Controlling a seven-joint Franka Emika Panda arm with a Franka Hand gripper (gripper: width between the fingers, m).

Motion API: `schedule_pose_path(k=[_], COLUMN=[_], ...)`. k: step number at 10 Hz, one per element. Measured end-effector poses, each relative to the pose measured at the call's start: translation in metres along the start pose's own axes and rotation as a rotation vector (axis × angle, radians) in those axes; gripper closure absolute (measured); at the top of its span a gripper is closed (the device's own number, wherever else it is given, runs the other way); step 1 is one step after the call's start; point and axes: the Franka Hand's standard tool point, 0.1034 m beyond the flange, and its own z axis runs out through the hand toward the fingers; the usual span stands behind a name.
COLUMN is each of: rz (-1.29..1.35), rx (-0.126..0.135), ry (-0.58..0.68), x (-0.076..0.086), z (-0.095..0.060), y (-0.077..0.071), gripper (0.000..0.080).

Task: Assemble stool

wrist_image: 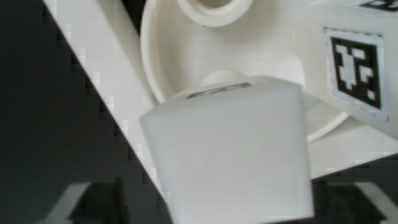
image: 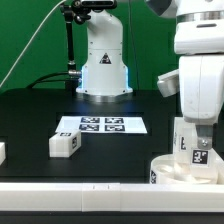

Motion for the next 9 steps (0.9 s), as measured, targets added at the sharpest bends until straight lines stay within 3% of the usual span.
schedule_pose_path(k=[1, 2, 6, 9], rz=[0.000, 0.000, 0.023, 0.227], rx=[0.002, 0.001, 0.001, 0.002], ry=[-0.001, -0.001, -0.001, 0.000], x=[-0.0005, -0.0005, -0.0020, -0.0019], z=[0.0011, 0.0010, 0.0008, 0.0009], y=[-0.0006, -0.0005, 0.0007, 0.0006], gripper=[0.0388, 0.0462, 0.0462, 0.0461])
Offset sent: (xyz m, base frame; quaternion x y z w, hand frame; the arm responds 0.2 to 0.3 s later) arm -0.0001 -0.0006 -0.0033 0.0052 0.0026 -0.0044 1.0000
